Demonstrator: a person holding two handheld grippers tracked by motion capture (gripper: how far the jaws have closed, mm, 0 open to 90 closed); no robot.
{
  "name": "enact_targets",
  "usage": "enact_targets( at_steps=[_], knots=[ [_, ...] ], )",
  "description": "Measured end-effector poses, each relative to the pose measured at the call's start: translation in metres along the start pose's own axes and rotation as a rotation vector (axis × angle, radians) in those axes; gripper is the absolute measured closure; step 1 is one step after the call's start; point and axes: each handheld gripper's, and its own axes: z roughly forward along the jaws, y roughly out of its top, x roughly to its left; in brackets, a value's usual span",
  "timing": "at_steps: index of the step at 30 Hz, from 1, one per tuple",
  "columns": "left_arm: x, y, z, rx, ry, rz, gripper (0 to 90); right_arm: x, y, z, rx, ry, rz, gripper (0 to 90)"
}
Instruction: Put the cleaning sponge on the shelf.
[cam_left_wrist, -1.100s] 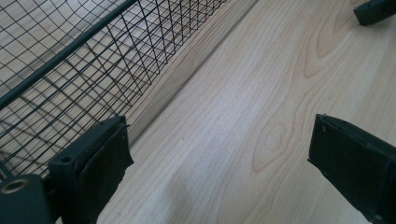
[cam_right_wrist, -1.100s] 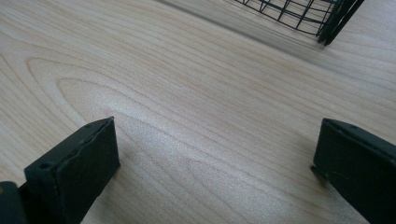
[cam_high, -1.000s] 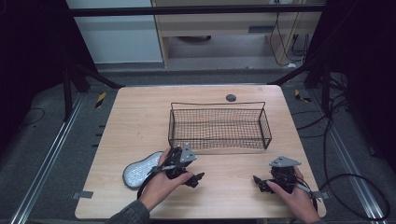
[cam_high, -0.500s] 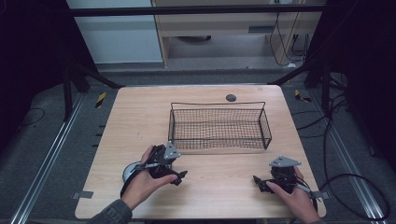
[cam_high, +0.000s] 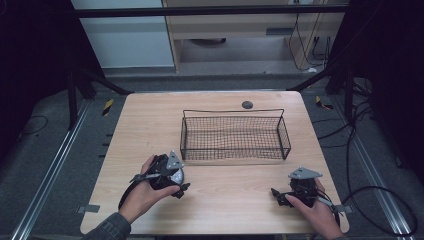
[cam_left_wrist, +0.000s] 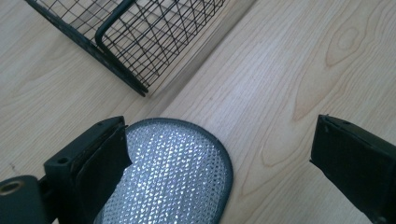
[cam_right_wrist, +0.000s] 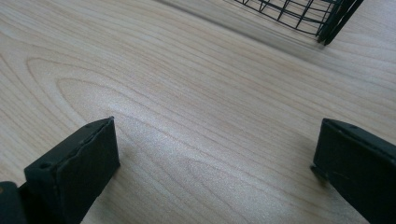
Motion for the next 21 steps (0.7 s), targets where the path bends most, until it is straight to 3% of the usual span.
enact_targets(
  at_steps=[8,21],
  knots=[
    [0.013,-0.005,-0.007,0.062,0.005,-0.013,3.0,0.000,0.000,0.000,0.000,0.000,0.001,0.3],
    [0.025,-0.018,-0.013,0.117,0.012,-0.014,3.9,0.000,0.000,0.000,0.000,-0.003,0.002,0.3]
  ],
)
